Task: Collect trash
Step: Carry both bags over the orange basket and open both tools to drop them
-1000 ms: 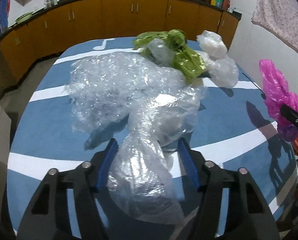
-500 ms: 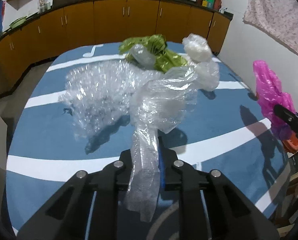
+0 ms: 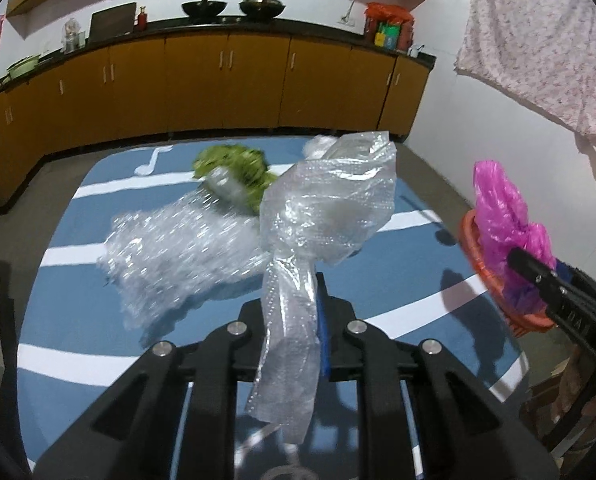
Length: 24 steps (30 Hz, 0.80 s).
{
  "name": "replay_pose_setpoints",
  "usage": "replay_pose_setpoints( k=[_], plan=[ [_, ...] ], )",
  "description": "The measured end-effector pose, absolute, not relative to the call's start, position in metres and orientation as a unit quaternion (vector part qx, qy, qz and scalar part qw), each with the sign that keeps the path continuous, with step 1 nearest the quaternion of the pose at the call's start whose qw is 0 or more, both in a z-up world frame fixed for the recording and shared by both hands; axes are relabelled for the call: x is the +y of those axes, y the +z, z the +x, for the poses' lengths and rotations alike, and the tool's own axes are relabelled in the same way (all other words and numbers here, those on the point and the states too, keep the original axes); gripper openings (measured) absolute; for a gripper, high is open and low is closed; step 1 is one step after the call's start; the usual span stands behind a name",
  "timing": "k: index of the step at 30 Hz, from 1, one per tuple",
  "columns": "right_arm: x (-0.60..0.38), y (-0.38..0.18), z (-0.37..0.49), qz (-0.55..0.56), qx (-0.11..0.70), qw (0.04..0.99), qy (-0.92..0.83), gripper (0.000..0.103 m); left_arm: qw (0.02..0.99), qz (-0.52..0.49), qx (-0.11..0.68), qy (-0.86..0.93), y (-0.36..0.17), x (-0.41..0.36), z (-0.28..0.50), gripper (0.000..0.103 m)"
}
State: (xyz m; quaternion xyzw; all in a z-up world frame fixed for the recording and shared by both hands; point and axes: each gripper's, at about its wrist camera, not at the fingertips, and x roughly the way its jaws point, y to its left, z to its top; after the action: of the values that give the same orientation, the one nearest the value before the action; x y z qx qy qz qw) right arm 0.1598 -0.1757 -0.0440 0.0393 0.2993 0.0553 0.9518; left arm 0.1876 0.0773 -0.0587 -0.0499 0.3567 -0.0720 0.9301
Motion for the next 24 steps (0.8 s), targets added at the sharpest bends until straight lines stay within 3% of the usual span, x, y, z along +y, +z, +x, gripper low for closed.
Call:
replay_pose_setpoints(
  k=[24],
  plan=[
    [-0.267,-0.035,0.126,0.079,0.268,0.958,-0.068,0.049,0.925,-0.027,0.327,-0.190,-0.032,-0.042,0.204,0.017]
  ],
)
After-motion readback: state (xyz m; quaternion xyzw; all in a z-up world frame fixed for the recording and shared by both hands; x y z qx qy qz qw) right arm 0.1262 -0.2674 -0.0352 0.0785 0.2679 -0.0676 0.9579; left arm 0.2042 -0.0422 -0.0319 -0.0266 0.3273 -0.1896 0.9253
